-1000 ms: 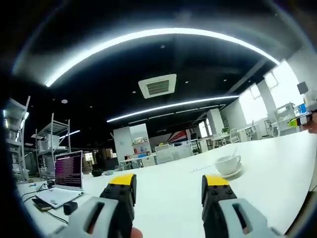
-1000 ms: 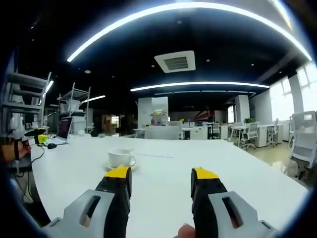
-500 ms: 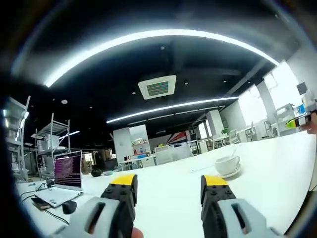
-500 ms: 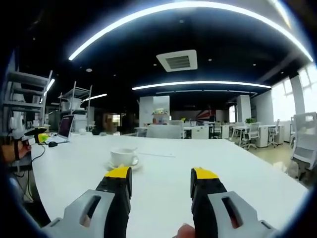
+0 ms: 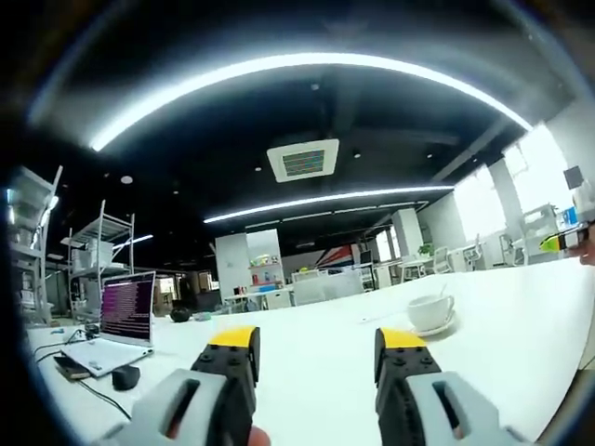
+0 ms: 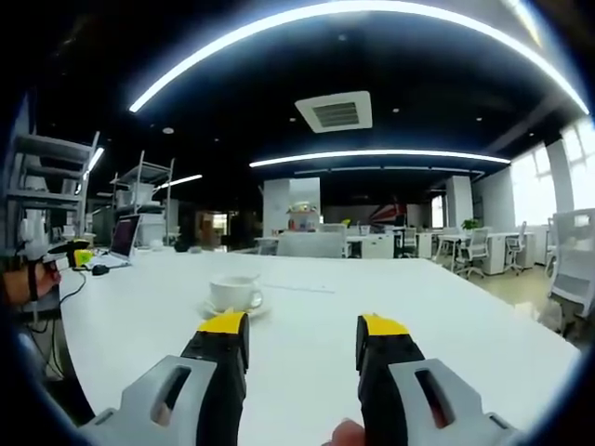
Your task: Tidy tabletop coffee trays, cups and spoons，present forward
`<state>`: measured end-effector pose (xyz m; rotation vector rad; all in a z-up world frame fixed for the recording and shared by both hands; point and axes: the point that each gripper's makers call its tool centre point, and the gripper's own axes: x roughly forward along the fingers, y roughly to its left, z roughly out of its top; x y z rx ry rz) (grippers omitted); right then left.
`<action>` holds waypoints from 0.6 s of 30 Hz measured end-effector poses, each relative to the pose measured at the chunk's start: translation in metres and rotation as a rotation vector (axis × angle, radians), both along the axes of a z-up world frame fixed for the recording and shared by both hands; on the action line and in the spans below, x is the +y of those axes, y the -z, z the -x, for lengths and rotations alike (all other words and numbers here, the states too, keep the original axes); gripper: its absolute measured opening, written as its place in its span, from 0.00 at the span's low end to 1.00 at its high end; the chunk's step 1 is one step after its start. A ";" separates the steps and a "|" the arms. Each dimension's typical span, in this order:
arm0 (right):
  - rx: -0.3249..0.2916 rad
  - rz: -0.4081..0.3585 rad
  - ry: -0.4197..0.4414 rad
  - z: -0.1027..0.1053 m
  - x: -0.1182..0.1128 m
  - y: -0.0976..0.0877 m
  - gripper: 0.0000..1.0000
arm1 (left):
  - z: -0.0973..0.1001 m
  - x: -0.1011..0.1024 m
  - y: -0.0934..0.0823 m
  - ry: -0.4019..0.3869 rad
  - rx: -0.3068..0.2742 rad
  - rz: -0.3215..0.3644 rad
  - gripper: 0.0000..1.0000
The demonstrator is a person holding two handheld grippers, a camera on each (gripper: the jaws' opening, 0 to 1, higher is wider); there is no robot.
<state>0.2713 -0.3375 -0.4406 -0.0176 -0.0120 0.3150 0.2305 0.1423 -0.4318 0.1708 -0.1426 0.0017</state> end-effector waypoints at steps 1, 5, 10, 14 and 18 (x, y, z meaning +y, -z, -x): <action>0.000 0.000 0.000 0.000 0.000 0.000 0.46 | 0.000 0.000 0.000 -0.001 -0.001 0.000 0.50; 0.002 0.001 -0.001 0.000 0.001 0.001 0.46 | 0.001 -0.002 -0.001 -0.002 -0.004 -0.002 0.50; 0.004 0.000 0.001 0.000 0.002 0.002 0.46 | 0.000 -0.001 -0.001 -0.002 -0.006 -0.009 0.50; 0.004 -0.004 0.006 0.000 0.001 0.004 0.45 | 0.000 -0.001 -0.002 -0.002 -0.008 -0.010 0.50; 0.008 -0.007 0.013 0.000 -0.001 0.005 0.45 | 0.001 -0.002 -0.004 -0.004 -0.012 -0.016 0.49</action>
